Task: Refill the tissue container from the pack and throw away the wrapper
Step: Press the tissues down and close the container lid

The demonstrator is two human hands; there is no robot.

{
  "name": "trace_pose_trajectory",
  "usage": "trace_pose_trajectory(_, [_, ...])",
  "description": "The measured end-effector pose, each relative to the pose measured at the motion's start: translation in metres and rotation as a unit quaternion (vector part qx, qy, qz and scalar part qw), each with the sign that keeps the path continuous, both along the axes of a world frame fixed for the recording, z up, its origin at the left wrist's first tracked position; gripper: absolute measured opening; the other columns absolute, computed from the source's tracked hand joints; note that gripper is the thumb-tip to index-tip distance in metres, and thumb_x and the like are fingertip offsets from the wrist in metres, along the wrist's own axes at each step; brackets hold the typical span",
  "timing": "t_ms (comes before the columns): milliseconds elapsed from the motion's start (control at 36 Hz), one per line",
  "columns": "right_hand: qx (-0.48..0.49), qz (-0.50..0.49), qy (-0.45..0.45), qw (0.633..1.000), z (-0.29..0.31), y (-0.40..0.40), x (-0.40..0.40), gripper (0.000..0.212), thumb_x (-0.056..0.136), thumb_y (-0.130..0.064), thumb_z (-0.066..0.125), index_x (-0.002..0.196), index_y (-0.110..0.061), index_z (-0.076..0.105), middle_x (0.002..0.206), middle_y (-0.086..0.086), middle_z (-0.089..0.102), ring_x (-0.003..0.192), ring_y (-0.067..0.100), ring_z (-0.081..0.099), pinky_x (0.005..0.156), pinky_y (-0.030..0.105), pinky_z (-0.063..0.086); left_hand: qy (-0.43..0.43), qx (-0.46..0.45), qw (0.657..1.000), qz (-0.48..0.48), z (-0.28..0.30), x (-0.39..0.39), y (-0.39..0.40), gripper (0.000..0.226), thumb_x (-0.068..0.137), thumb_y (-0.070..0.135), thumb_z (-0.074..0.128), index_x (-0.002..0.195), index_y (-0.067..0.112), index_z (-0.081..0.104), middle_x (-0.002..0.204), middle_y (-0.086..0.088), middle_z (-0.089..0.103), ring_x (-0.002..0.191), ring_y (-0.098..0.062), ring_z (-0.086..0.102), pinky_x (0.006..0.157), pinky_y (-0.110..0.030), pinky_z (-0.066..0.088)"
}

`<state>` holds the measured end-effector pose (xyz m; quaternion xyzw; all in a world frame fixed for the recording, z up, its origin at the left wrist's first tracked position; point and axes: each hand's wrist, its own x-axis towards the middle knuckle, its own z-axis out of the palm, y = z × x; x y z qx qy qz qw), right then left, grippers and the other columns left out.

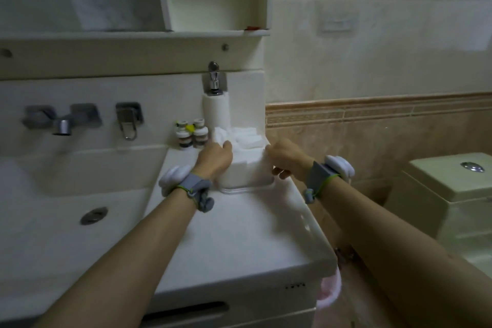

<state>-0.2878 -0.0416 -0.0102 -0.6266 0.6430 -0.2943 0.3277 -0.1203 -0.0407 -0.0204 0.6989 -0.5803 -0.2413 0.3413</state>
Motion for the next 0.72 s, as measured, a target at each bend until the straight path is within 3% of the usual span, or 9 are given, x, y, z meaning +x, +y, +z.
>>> trace_pose_trajectory(111, [-0.003, -0.007, -0.013, 1.0, 0.0, 0.001, 0.003, 0.032, 0.095, -0.013, 0.044, 0.097, 0.011, 0.064, 0.087, 0.027, 0.071, 0.057, 0.026, 0.064, 0.044, 0.025, 0.049, 0.17, 0.023, 0.985, -0.022, 0.001, 0.001, 0.008, 0.053, 0.1, 0.04, 0.04, 0.133, -0.001, 0.051, 0.13, -0.012, 0.057, 0.109, -0.027, 0.057, 0.084, -0.027, 0.041])
trace_pose_trajectory(167, [-0.007, -0.012, -0.022, 1.0, 0.002, 0.002, 0.006, 0.032, 0.096, -0.013, 0.044, 0.098, 0.011, 0.064, 0.088, 0.027, 0.071, 0.055, 0.024, 0.063, 0.043, 0.024, 0.05, 0.275, 0.03, 0.96, -0.033, 0.005, 0.004, 0.009, 0.05, 0.097, 0.042, 0.045, 0.131, 0.006, 0.055, 0.125, -0.009, 0.063, 0.105, -0.027, 0.063, 0.093, -0.034, 0.05])
trace_pose_trajectory(222, [-0.016, -0.014, -0.021, 1.0, 0.004, 0.003, 0.01, 0.031, 0.096, -0.014, 0.044, 0.097, 0.01, 0.065, 0.087, 0.025, 0.071, 0.063, 0.029, 0.067, 0.053, 0.031, 0.055, 0.339, 0.027, 0.939, -0.039, 0.009, 0.011, 0.008, 0.043, 0.095, 0.041, 0.047, 0.123, 0.011, 0.059, 0.117, -0.009, 0.068, 0.101, -0.029, 0.067, 0.097, -0.045, 0.051])
trace_pose_trajectory(306, [-0.035, -0.004, -0.023, 0.999, 0.009, 0.005, 0.019, 0.034, 0.097, -0.015, 0.044, 0.094, 0.009, 0.067, 0.082, 0.021, 0.073, 0.075, 0.036, 0.071, 0.069, 0.039, 0.059, 0.333, 0.002, 0.943, -0.03, 0.018, 0.024, 0.005, 0.044, 0.089, 0.044, 0.048, 0.118, 0.013, 0.061, 0.114, -0.011, 0.069, 0.101, -0.032, 0.067, 0.096, -0.051, 0.051])
trace_pose_trajectory(389, [-0.044, 0.018, -0.026, 0.999, 0.015, 0.007, 0.037, 0.034, 0.095, -0.015, 0.041, 0.093, 0.008, 0.066, 0.077, 0.017, 0.074, 0.076, 0.034, 0.073, 0.067, 0.037, 0.059, 0.308, -0.037, 0.951, 0.003, 0.024, 0.046, 0.004, 0.052, 0.074, 0.051, 0.046, 0.11, 0.017, 0.062, 0.119, -0.01, 0.066, 0.105, -0.033, 0.064, 0.098, -0.051, 0.049])
trace_pose_trajectory(500, [-0.047, 0.048, -0.031, 0.997, 0.02, 0.012, 0.067, 0.031, 0.093, -0.015, 0.043, 0.095, 0.006, 0.066, 0.076, 0.015, 0.074, 0.072, 0.031, 0.073, 0.067, 0.037, 0.06, 0.294, -0.043, 0.954, 0.047, 0.032, 0.074, 0.021, 0.042, 0.085, 0.038, 0.045, 0.109, 0.009, 0.064, 0.11, -0.017, 0.068, 0.099, -0.038, 0.065, 0.091, -0.055, 0.052])
trace_pose_trajectory(583, [-0.036, 0.06, -0.017, 0.997, 0.018, 0.018, 0.088, 0.029, 0.093, -0.014, 0.042, 0.094, 0.005, 0.064, 0.076, 0.016, 0.074, 0.068, 0.028, 0.074, 0.063, 0.033, 0.06, 0.298, -0.036, 0.951, 0.067, 0.022, 0.097, 0.026, 0.045, 0.08, 0.04, 0.052, 0.107, 0.008, 0.068, 0.106, -0.017, 0.071, 0.096, -0.04, 0.068, 0.087, -0.062, 0.051])
trace_pose_trajectory(722, [-0.026, 0.074, 0.015, 0.997, 0.008, 0.027, 0.104, 0.025, 0.09, -0.013, 0.041, 0.09, 0.003, 0.06, 0.075, 0.019, 0.072, 0.064, 0.029, 0.073, 0.061, 0.033, 0.058, 0.329, -0.022, 0.94, 0.092, 0.007, 0.108, 0.041, 0.039, 0.095, 0.029, 0.049, 0.123, 0.005, 0.061, 0.117, -0.016, 0.067, 0.096, -0.032, 0.066, 0.087, -0.046, 0.052])
